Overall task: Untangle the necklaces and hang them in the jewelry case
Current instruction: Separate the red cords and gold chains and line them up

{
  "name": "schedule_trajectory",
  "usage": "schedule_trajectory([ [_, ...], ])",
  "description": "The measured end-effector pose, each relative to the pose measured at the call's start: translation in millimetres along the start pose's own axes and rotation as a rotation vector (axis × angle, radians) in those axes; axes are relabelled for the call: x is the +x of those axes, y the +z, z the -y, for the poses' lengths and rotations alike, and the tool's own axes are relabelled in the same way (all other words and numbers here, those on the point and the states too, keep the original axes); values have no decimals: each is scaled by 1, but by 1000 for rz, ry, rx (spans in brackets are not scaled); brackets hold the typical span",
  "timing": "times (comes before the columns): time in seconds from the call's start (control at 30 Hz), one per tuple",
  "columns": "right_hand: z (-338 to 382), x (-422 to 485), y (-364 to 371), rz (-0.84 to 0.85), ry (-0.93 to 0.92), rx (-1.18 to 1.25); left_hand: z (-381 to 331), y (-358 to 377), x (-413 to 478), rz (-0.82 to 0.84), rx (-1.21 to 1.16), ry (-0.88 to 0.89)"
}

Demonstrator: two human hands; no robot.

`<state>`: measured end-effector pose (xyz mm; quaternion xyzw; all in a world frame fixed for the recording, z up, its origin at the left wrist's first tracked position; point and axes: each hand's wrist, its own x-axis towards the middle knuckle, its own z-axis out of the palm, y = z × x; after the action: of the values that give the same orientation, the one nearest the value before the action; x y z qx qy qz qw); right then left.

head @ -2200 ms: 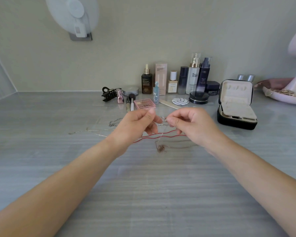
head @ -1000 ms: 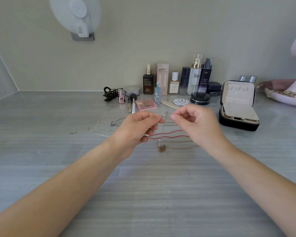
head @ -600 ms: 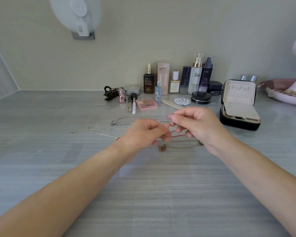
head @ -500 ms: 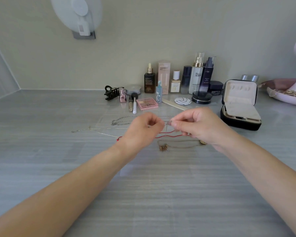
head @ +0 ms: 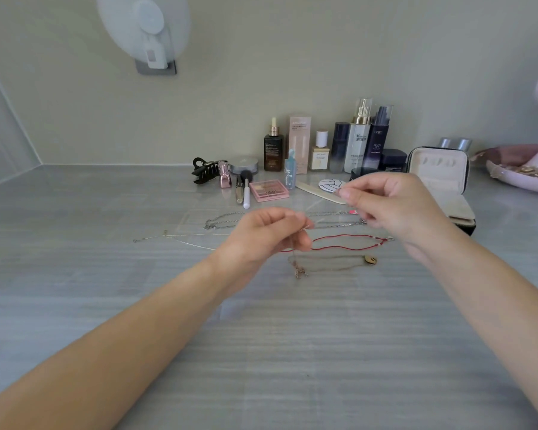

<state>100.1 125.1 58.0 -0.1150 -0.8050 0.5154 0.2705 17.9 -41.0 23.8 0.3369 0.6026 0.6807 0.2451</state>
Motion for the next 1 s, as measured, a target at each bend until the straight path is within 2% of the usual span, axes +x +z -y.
schedule_trajectory([
  [0.1, -3, 4, -6, -25, 41, 69, -6, -5, 1, -32, -137, -31],
  [0.23, -6, 4, -4, -20, 57, 94, -7, -7, 3, -36, -188, -79],
  [0.4, -2, 4, -6, -22, 60, 257, -4, -9, 3, -14, -144, -98],
  [0.6, 7, -3, -3, 133, 100, 541, -4, -5, 2, -24, -67, -138],
  [0.77, 4, -6, 5, 103, 31, 306, -5, -7, 3, -19, -156, -152],
  [1.0, 2, -5, 6, 89, 15, 298, -5, -10, 5, -79, -237, -127],
])
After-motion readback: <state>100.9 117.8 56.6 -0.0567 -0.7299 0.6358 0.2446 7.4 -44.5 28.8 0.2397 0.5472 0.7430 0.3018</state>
